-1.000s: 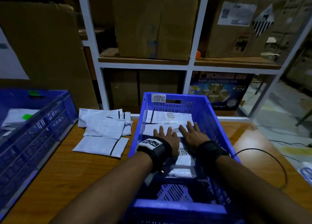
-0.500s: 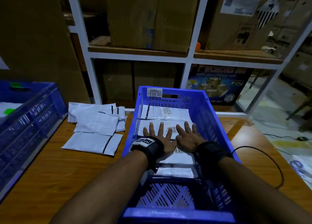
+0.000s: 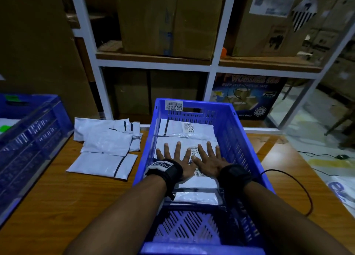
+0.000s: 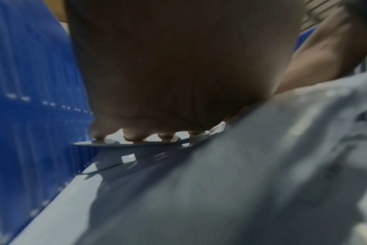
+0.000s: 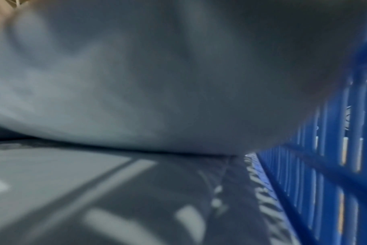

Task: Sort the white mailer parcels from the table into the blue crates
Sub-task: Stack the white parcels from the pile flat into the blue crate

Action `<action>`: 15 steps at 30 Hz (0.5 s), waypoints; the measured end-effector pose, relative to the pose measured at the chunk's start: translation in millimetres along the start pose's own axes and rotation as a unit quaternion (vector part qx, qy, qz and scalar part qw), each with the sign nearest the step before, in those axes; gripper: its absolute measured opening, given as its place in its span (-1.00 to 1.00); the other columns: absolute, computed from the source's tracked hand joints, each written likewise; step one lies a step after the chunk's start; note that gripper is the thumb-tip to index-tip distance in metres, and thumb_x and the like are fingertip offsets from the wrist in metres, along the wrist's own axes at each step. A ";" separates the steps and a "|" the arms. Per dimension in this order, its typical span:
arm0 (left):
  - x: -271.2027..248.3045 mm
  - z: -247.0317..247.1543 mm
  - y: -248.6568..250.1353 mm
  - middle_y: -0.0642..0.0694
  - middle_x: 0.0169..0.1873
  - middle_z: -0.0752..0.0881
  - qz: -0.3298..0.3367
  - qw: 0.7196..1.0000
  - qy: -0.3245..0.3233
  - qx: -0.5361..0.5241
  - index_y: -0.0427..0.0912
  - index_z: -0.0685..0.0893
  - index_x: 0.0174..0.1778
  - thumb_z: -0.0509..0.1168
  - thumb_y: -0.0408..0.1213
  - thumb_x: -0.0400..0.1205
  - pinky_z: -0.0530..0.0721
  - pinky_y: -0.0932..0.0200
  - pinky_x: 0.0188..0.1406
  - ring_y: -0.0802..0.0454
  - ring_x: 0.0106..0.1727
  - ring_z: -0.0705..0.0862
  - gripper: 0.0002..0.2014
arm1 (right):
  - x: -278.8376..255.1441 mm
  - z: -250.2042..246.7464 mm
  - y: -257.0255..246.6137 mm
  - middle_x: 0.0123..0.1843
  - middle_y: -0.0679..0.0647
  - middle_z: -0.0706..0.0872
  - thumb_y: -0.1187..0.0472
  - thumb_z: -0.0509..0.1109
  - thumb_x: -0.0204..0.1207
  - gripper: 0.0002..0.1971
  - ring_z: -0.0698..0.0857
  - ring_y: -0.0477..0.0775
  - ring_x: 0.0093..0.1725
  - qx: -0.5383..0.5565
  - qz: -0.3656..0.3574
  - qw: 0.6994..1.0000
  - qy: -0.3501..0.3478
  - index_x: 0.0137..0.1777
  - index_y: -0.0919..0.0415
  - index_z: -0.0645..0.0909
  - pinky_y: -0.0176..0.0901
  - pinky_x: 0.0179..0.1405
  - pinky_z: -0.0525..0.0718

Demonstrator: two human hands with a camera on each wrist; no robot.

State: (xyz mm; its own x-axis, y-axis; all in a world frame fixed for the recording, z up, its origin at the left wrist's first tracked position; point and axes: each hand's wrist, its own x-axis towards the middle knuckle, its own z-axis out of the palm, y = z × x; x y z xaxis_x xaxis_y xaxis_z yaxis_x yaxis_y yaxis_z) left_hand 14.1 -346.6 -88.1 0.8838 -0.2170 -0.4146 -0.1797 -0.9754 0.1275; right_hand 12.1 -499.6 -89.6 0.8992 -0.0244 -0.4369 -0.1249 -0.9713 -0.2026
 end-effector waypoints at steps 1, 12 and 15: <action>-0.2 0.0 -0.2 0.02 0.71 -0.38 0.002 1.000 0.000 -0.002 0.31 -0.26 0.71 -0.29 0.41 0.65 -0.42 -0.55 0.51 -0.42 0.66 -0.43 -0.30 | -2.7 -0.7 -0.2 0.70 -0.04 -0.50 -0.46 -0.20 0.59 -0.26 -0.44 0.28 0.68 0.001 -0.001 1.000 0.000 0.68 -0.26 -0.37 0.47 0.62 -0.15; -31.9 -36.4 11.1 -0.03 0.67 -0.48 0.068 0.991 -0.028 0.113 -0.03 -0.37 0.73 -0.02 0.59 0.50 -0.41 -0.56 0.49 -0.27 0.67 -0.50 0.11 | -41.1 -38.0 -10.9 0.71 0.00 -0.47 -0.35 -0.12 0.68 -0.26 -0.37 0.27 0.70 -0.081 -0.060 0.995 0.026 0.73 -0.07 -0.28 0.43 0.63 -0.13; -33.9 -23.1 1.0 -0.08 0.63 -0.56 0.088 0.984 -0.018 0.157 -0.06 -0.43 0.70 0.17 0.67 0.31 -0.49 -0.55 0.43 -0.28 0.62 -0.58 0.35 | -53.3 -32.6 -11.9 0.72 0.00 -0.45 -0.44 -0.10 0.61 -0.17 -0.37 0.24 0.70 -0.140 -0.077 0.987 -0.026 0.73 -0.09 -0.29 0.45 0.62 -0.13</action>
State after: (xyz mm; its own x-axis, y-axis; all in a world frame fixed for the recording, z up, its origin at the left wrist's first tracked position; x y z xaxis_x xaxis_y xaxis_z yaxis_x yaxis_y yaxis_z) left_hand -6.1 -339.3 -53.2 0.8124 -0.3797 -0.4424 -0.4581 -0.8852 -0.0814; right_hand -20.7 -494.5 -35.3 0.8745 0.1335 -0.4664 0.1389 -0.9900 -0.0230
